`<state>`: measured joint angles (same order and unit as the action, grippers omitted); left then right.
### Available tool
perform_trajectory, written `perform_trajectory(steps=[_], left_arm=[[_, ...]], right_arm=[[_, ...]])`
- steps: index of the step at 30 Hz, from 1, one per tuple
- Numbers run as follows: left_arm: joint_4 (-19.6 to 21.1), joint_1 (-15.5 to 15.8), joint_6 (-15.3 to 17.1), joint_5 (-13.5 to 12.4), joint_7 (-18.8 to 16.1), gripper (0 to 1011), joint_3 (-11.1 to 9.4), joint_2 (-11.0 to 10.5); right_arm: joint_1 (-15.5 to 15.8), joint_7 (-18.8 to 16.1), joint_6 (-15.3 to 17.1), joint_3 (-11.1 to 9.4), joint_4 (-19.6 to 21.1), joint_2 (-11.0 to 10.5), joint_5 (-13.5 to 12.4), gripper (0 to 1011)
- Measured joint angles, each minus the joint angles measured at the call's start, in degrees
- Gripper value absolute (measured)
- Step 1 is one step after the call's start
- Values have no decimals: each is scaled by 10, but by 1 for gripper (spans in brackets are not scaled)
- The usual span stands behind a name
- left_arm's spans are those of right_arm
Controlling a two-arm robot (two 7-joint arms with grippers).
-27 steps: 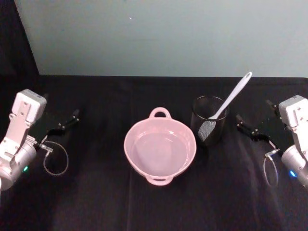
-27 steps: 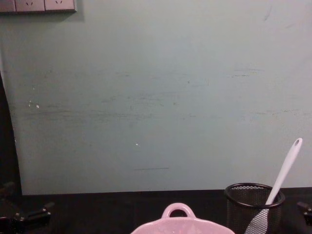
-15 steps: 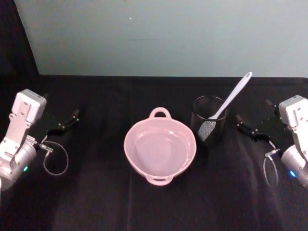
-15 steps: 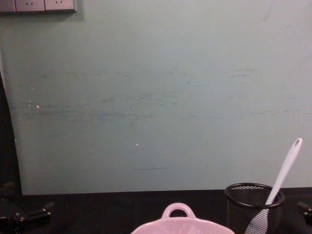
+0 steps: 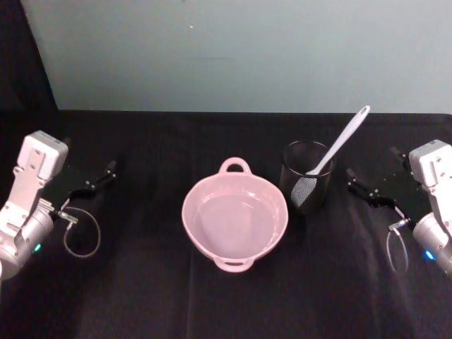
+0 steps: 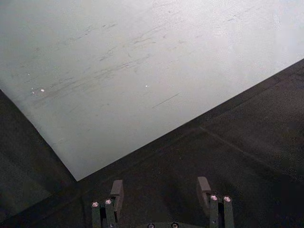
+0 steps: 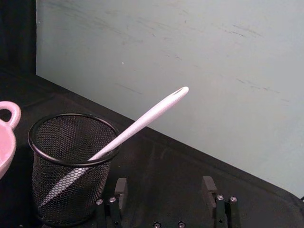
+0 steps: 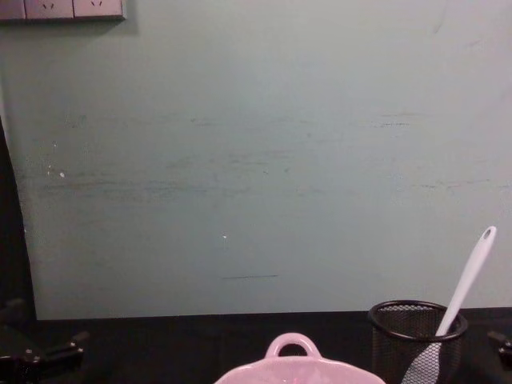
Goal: Use the one hand to pick up the spoon and stir the clear water in the bowl.
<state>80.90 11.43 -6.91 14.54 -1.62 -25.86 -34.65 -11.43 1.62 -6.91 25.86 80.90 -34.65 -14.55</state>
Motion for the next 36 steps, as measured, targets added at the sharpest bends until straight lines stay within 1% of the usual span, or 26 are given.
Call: perform_trajectory(steps=[10,14,17,19,20,23,24,26,27,29,30,33,34,36], left_arm=[[0,0,0,0,0,1011,0,0],[0,0,0,0,0,1011,0,0],[0,0,0,0,0,1011,0,0],[0,0,0,0,0,1011,0,0],[0,0,0,0,0,1011,0,0],[0,0,0,0,0,1011,0,0],[0,0,0,0,0,1011,0,0],[0,0,0,0,0,1011,0,0],[0,0,0,0,0,1011,0,0],[0,0,0,0,0,1011,0,0],[0,0,0,0,0,1011,0,0],[0,0,0,0,0,1011,0,0],[0,0,0,0,0,1011,0,0],[0,0,0,0,0,1011,0,0]], right_arm=[[0,-1,-1,-1,0,0,0,1002],[8,-15,-10,-11,10,-4,-8,1002],[22,-27,-15,-25,30,-10,-20,1002],[32,-36,-17,-37,46,-14,-34,1002],[39,-43,-17,-46,57,-16,-48,1002],[49,-57,-14,-61,72,-18,-73,1002],[56,-66,-9,-70,81,-18,-91,1002],[60,-77,-4,-77,87,-18,-109,1002],[63,-90,3,-85,91,-17,-130,1002],[65,-102,11,-93,94,-13,-150,1002],[65,-114,21,-100,94,-9,-172,1002],[62,-131,46,-111,94,0,-209,1002],[57,-140,70,-118,92,7,-235,1002],[52,-147,94,-125,89,14,-258,1002]])
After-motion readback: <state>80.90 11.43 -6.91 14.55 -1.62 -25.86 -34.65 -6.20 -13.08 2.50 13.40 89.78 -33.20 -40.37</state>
